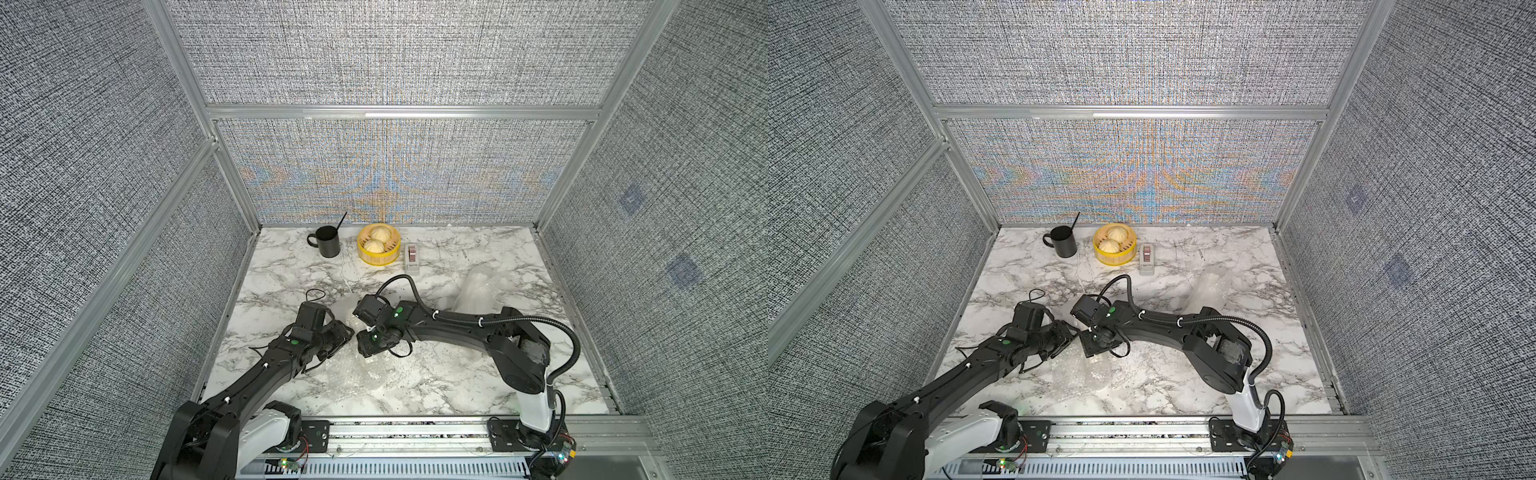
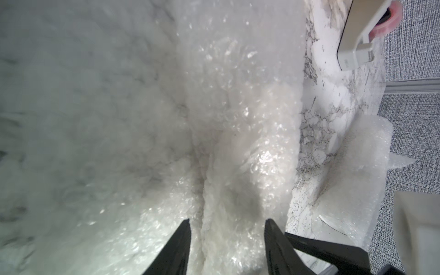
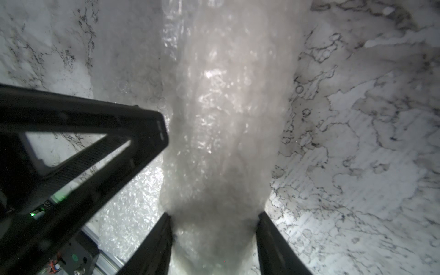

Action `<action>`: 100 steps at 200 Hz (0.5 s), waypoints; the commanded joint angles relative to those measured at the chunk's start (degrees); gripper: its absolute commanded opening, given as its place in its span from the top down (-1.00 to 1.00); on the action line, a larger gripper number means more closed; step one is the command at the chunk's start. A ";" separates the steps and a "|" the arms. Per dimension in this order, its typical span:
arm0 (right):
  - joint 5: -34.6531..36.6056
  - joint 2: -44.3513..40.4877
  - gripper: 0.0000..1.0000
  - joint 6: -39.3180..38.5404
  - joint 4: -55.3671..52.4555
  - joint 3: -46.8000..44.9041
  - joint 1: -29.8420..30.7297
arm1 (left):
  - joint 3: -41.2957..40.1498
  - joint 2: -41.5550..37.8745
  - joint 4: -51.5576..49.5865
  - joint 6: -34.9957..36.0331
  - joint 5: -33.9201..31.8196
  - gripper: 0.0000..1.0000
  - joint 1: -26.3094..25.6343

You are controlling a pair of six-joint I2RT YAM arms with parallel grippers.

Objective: Wrap vases in bubble wrap
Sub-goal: Wrap the vase in bubble wrap.

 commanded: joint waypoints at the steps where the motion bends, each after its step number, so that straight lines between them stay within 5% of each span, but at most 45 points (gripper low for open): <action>1: 1.85 0.38 -0.05 -0.27 -1.63 -0.62 0.18 | 1.32 2.68 3.43 2.58 4.56 -0.02 -0.05; 48: 2.59 -1.20 -0.05 -0.74 -0.51 -1.26 0.09 | 0.93 8.07 3.70 5.02 5.29 -0.02 -0.28; 100: 0.95 -5.91 -0.28 -1.30 -1.46 -1.36 0.05 | -2.37 4.46 -4.86 2.48 -3.85 0.05 0.14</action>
